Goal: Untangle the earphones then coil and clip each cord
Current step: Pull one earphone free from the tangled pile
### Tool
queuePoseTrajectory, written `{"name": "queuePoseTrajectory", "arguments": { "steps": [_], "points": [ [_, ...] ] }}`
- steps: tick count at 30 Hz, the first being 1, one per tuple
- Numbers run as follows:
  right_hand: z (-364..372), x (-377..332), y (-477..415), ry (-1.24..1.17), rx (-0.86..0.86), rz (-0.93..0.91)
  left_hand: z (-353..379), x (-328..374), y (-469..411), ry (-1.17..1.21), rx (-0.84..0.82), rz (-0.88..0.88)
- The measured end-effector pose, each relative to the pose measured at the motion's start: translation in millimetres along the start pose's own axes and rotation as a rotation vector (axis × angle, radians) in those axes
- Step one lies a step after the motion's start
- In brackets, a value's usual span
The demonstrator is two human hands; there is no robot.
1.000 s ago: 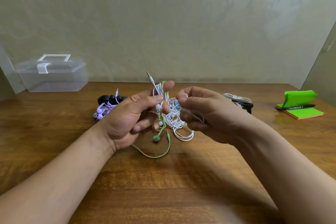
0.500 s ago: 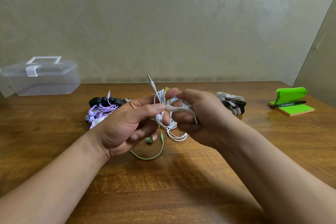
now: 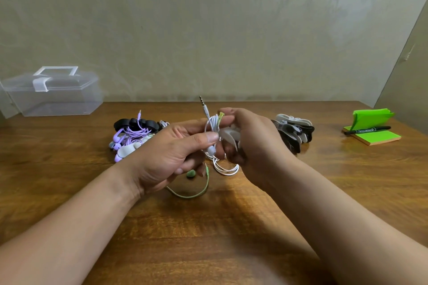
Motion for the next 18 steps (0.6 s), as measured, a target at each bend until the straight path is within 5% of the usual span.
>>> {"name": "queuePoseTrajectory", "arguments": {
  "steps": [4,11,18],
  "points": [
    [7.1,7.0,-1.6,0.080,-0.076,0.053,3.9,-0.6,0.3,0.094,-0.040,-0.025],
    [23.1,2.3,4.0,0.223,-0.550,-0.036,-12.8,-2.1,-0.2,0.372,0.058,-0.025],
    [21.6,3.1,2.5,0.148,-0.620,-0.017,-14.8,-7.6,-0.7,0.326,0.065,-0.060]
  ]
}}
Point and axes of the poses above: each hand's wrist, its own y-axis away from the middle knuckle, its own z-axis out of the palm, x = y × z, the point moved 7 cm from there along -y, towards the middle knuckle, and after that the axes turned 14 degrees about z, right-handed, at the moved point
